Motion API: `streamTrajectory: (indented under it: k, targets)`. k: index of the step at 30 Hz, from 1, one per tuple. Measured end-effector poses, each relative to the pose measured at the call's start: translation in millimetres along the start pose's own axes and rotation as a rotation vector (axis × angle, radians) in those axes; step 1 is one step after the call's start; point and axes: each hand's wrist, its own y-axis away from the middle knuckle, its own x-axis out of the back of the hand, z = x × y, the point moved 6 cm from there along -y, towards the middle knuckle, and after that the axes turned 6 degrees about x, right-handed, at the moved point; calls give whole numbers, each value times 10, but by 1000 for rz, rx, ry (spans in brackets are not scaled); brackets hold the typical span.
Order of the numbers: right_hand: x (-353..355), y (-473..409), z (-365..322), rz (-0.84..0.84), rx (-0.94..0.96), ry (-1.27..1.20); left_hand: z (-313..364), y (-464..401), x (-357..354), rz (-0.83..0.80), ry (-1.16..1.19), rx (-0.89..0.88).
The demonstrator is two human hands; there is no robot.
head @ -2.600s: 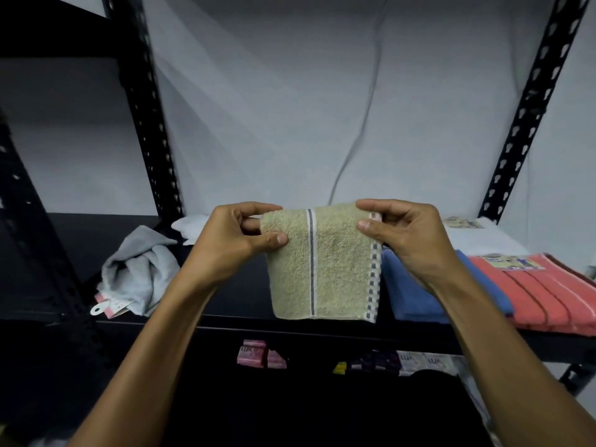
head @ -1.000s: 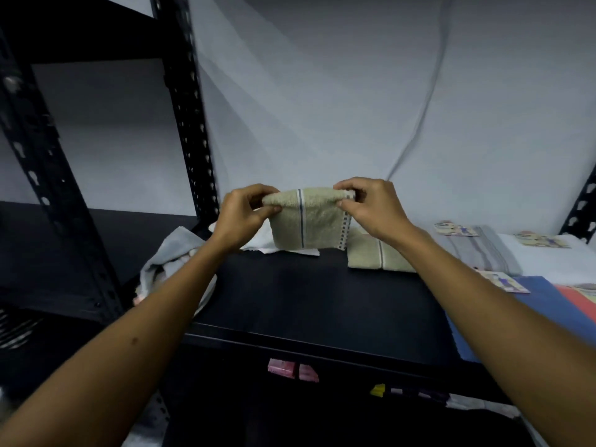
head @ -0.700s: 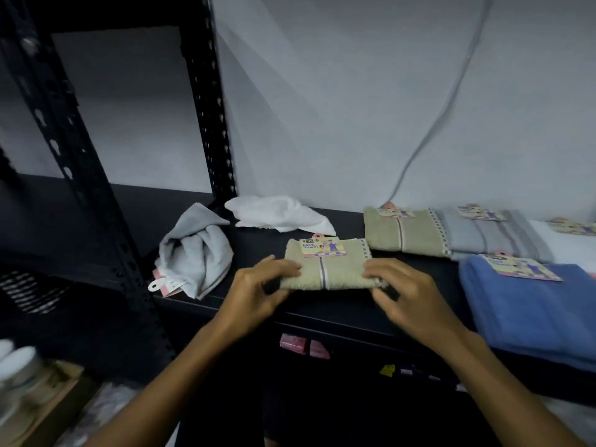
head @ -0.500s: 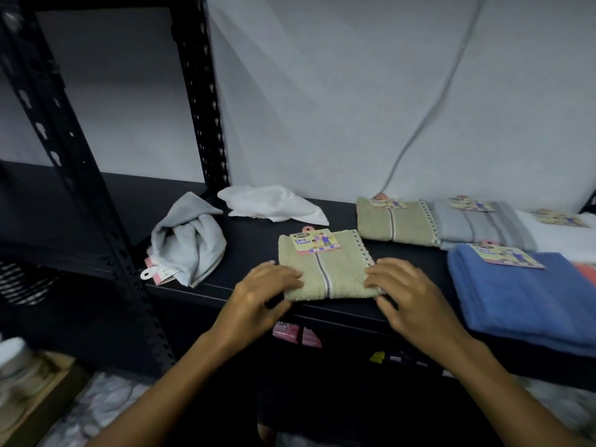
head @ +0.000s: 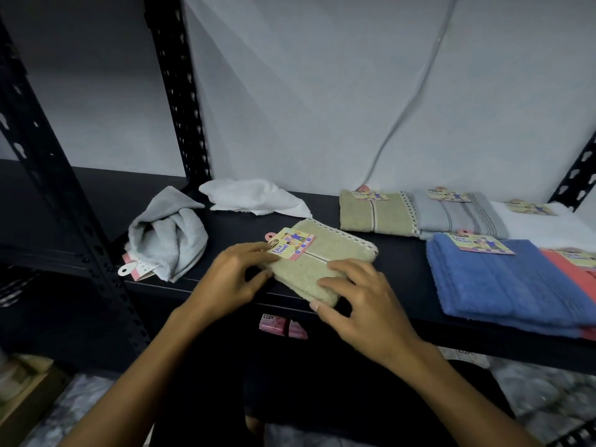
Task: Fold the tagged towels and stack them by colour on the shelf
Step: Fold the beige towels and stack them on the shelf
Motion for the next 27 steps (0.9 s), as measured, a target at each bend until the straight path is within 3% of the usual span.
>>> streamTrajectory:
  k: [6, 13, 24, 27]
  targets:
    - [98, 13, 101, 165, -22, 73, 26, -60, 39, 51, -51, -28]
    - [72, 48, 225, 25, -30, 63, -35, -55, -49, 29, -53, -120]
    - [150, 34, 338, 104, -10, 17, -63, 32, 15, 123, 22, -73]
    - [72, -67, 358, 1, -80, -26, -19, 56, -5, 126, 27, -92]
